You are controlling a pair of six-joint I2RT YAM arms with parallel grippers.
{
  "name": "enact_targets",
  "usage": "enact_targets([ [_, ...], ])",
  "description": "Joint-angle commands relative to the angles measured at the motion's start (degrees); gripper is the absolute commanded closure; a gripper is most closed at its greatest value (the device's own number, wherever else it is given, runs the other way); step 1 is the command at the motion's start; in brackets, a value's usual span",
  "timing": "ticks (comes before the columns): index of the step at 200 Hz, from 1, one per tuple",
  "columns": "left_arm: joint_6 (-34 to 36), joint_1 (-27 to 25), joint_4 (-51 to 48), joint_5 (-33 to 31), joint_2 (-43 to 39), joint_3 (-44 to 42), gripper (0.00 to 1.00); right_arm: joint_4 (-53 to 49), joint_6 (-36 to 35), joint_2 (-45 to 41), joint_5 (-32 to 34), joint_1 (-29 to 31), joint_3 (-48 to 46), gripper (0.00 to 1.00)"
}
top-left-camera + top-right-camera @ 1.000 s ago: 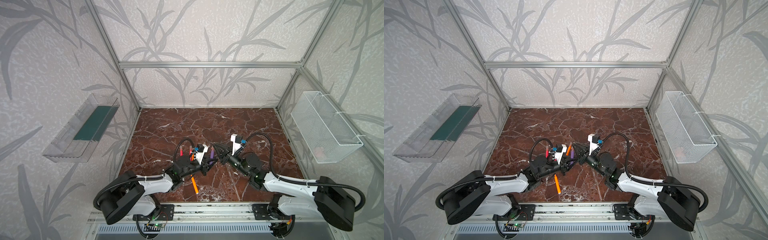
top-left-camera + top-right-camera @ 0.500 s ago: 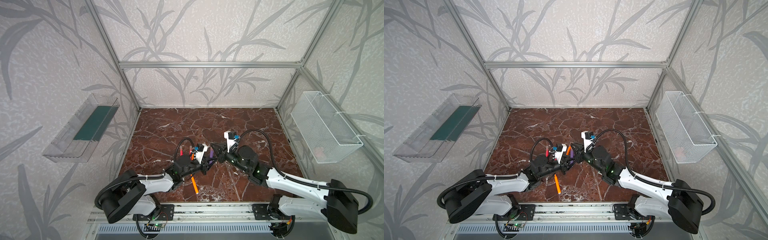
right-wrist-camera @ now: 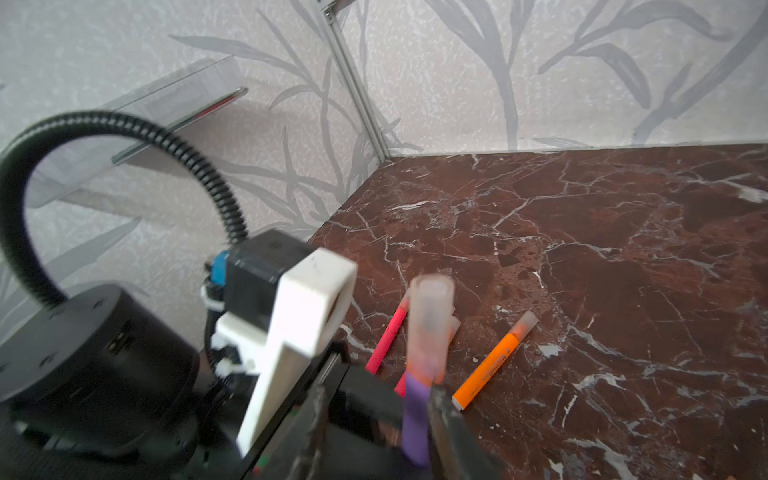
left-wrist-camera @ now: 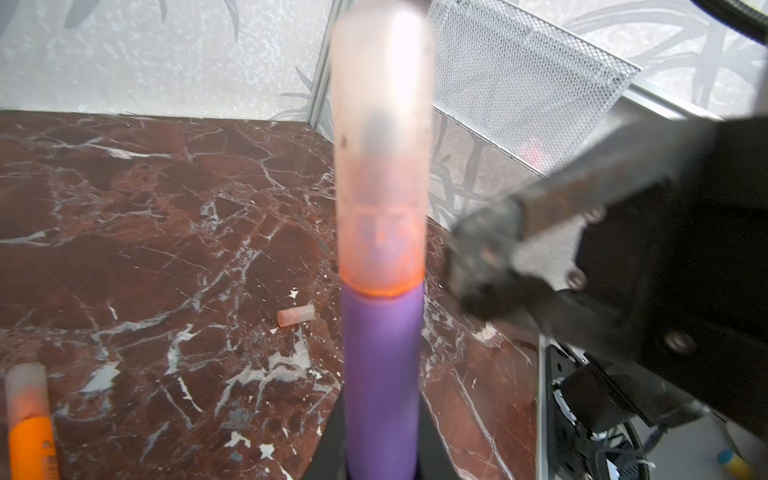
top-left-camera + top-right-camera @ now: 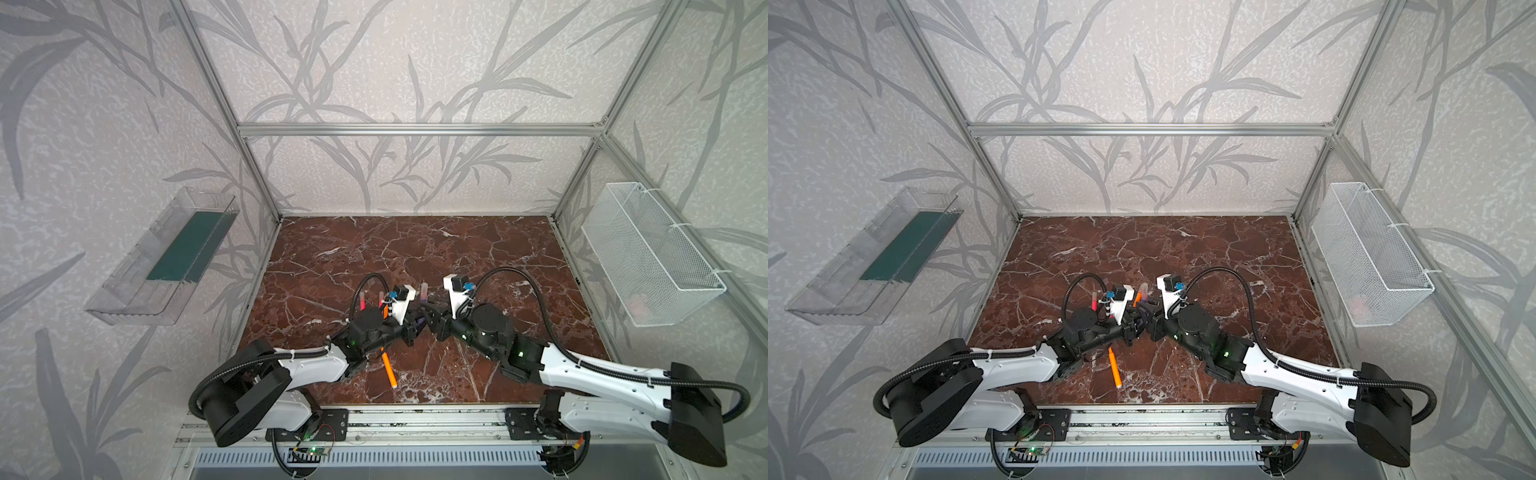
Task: Insert the pens into the pen caps
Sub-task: 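Push the pale pink cap down onto the purple marker with the right gripper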
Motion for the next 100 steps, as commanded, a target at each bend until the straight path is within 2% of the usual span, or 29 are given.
enact_targets([
  [1, -0.18, 0.21, 0.82, -1.77, -1.03, 1.16, 1.0, -1.49, -0.01, -5.19, 1.18, 0.49, -1.41, 0.51],
  [20, 0.13, 0.22, 0.82, -1.45, -1.23, 0.94, 1.0, -0.84, -0.55, -9.88, 3.85, 0.48, -3.47, 0.46],
  [49, 0.57, 0.1, 1.45, 0.67, -1.08, 1.03, 1.0, -1.29, -2.01, -13.5, 6.98, 0.49, -3.7, 0.45],
  [100, 2.02, -1.04, 2.55, 4.15, -1.06, 1.03, 1.0, -3.14, -3.56, -4.75, 5.62, 0.23, 3.77, 0.45],
])
